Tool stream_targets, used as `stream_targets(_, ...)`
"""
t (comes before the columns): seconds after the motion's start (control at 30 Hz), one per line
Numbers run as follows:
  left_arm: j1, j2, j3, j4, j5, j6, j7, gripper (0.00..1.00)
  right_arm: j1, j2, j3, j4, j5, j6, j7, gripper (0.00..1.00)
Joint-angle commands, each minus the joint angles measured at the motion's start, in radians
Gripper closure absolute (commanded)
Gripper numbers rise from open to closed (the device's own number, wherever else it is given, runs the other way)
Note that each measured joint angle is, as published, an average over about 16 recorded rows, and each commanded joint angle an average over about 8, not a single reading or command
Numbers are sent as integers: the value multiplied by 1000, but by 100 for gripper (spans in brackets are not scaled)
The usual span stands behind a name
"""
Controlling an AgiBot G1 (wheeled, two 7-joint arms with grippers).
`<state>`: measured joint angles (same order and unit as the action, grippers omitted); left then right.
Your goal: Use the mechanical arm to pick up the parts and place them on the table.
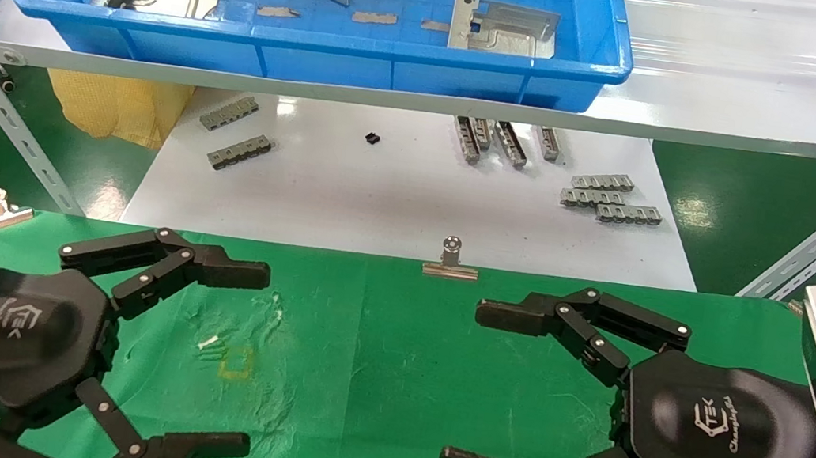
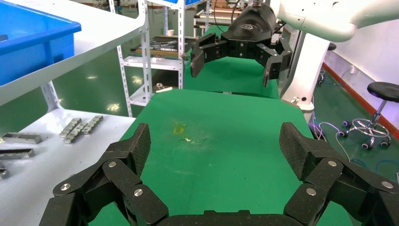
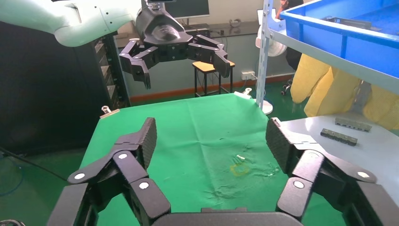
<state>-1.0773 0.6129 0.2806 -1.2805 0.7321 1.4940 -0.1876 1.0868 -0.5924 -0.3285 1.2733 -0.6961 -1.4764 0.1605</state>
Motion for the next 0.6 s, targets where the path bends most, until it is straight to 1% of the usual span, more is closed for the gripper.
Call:
stream_targets(0.03,0,0,0,0,0,0,0,0,0,0,0,0,0,0,0,100)
stream_targets(0.47,-1,-1,0,-1,1,-1,0,0,0,0,0,0,0,0,0,100)
stream_targets(0.6,-19,-4,-4,-8,12,-20,-7,0,0,0,0,0,0,0,0,100)
